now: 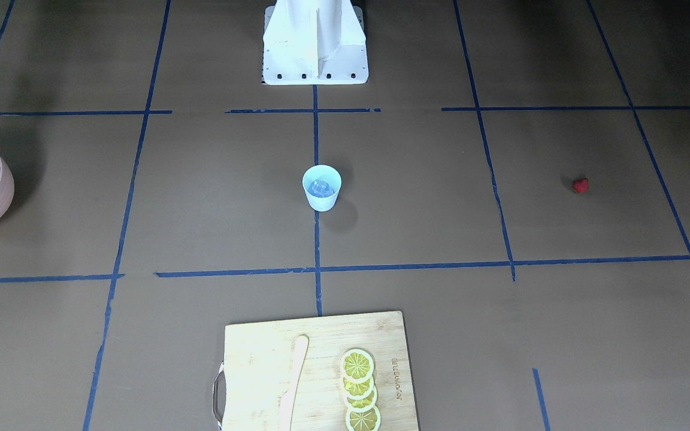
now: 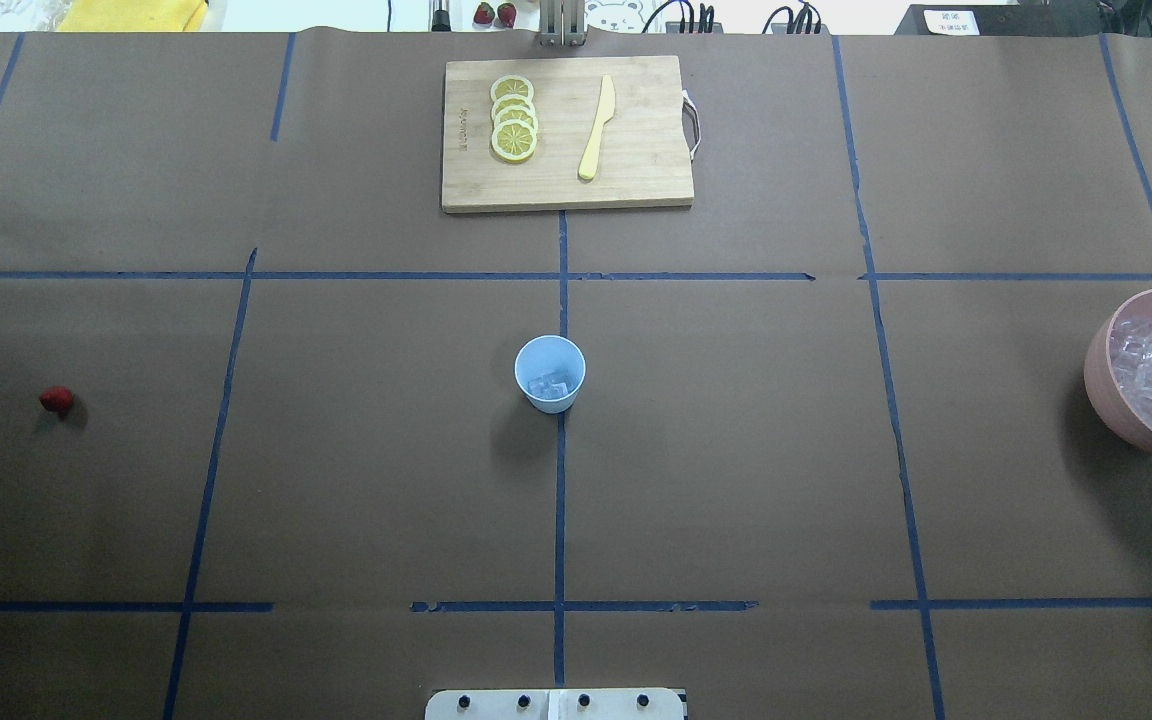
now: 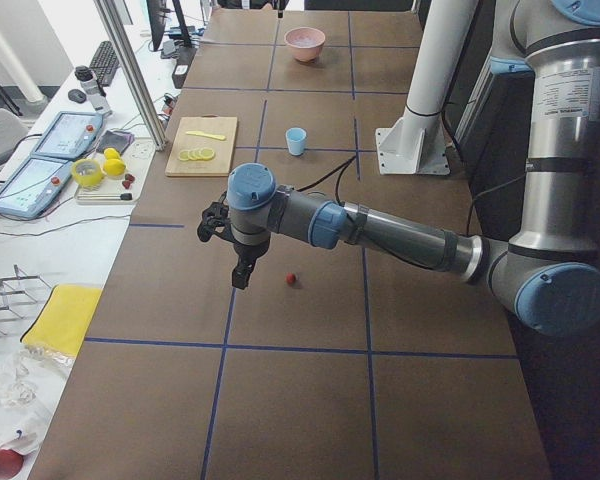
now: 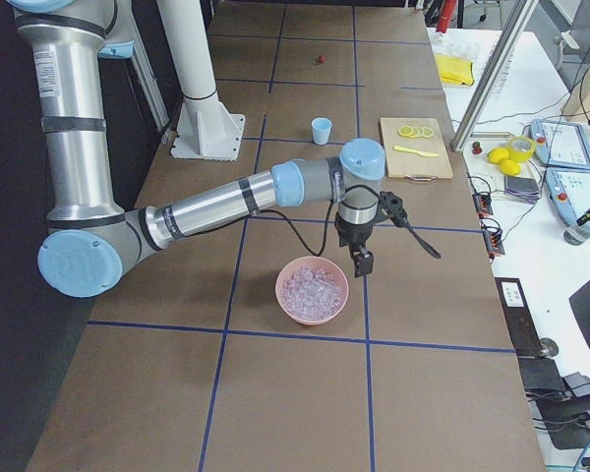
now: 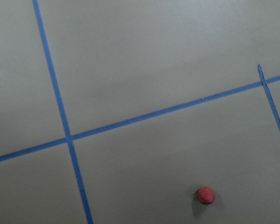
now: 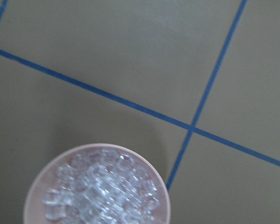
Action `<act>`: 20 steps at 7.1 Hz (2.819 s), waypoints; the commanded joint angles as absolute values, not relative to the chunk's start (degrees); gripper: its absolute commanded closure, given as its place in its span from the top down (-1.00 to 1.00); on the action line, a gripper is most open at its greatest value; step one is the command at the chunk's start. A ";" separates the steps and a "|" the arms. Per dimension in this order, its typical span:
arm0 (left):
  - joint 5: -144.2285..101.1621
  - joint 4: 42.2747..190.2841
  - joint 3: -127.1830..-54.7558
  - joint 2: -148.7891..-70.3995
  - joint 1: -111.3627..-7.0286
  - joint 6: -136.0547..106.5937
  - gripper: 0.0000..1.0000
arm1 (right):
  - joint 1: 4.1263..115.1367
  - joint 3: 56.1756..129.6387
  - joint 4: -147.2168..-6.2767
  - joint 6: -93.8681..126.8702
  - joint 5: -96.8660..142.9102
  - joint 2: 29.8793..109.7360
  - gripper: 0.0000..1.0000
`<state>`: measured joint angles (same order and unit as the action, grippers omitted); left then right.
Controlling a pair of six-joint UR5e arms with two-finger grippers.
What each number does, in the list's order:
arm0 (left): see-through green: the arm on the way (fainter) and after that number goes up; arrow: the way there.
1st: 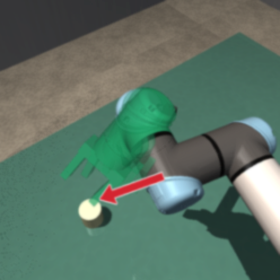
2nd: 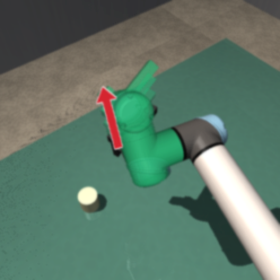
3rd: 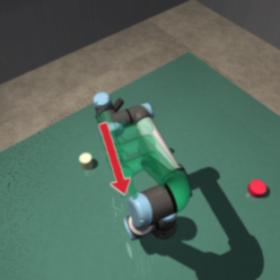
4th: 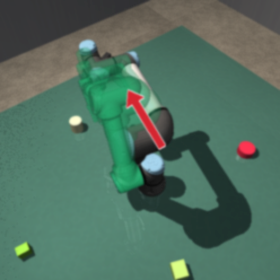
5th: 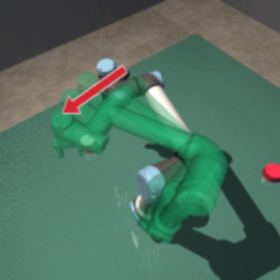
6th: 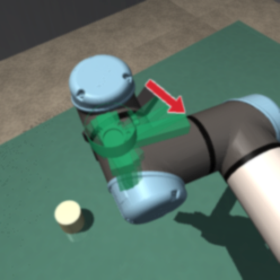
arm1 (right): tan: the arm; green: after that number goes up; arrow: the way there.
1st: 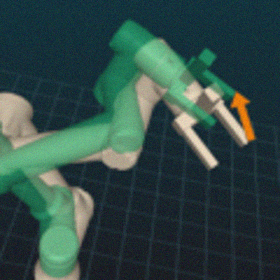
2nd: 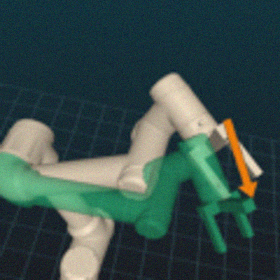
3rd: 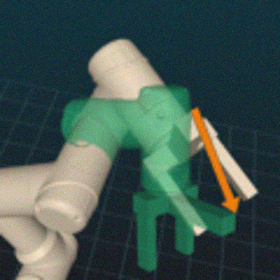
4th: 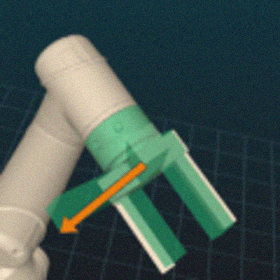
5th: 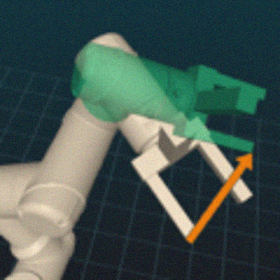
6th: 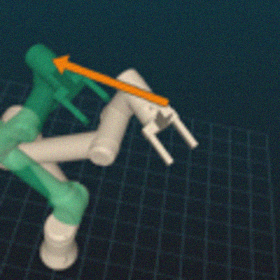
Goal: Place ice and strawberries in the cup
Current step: 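Move the right gripper back toward the pink ice bowl, then lower the left gripper onto the red strawberry and close on it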
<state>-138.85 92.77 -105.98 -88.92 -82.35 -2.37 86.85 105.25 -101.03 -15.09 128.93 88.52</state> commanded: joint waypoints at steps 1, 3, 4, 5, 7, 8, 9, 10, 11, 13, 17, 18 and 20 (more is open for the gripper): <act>-133.98 92.90 -106.95 -88.95 -79.21 -12.51 1.00 | 94.11 100.56 -100.90 -23.98 129.02 92.45 0.99; -132.54 94.64 -107.23 -88.34 -75.16 -18.36 1.00 | 94.13 100.55 -100.90 -23.73 129.11 93.34 0.99; -130.02 97.62 -107.05 -86.85 -73.41 -20.89 1.00 | 94.13 100.63 -100.90 -23.73 129.11 93.34 0.99; -126.77 104.09 -106.18 -84.83 -70.34 -25.70 1.00 | 94.13 100.72 -100.90 -23.73 129.11 93.34 0.99; -125.60 116.57 -101.11 -83.67 -65.07 -34.67 1.00 | 94.13 100.72 -100.90 -23.73 129.11 93.43 0.99; -124.99 123.24 -97.68 -83.58 -62.86 -38.28 1.00 | 94.13 100.72 -100.90 -23.73 129.11 93.43 0.99; -121.94 128.70 -95.21 -83.58 -58.93 -42.58 1.00 | 94.13 100.72 -100.90 -23.73 129.11 93.60 0.99; -119.29 130.33 -94.92 -83.58 -55.32 -46.54 1.00 | 94.13 100.72 -100.90 -23.73 129.11 93.60 0.99; -118.92 131.65 -95.01 -83.67 -53.37 -49.10 1.00 | 94.13 100.72 -100.90 -23.73 129.11 93.60 0.99; -118.04 133.42 -94.92 -83.58 -50.55 -51.50 1.00 | 94.13 100.81 -100.90 -23.64 129.11 93.60 0.99; -118.04 133.51 -94.75 -83.58 -49.92 -51.50 0.83 | 94.13 100.72 -100.90 -23.64 129.11 93.60 0.99; -118.12 133.42 -94.75 -83.58 -49.92 -51.50 -0.13 | 94.13 100.81 -100.90 -23.56 129.11 93.60 0.99; -118.12 133.42 -94.75 -83.58 -50.01 -50.98 -0.86 | 94.13 100.99 -100.90 -23.47 129.11 93.60 0.99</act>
<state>-118.12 133.43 -94.75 -83.58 -49.95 -51.26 94.13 100.87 -100.90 -23.55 129.11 93.60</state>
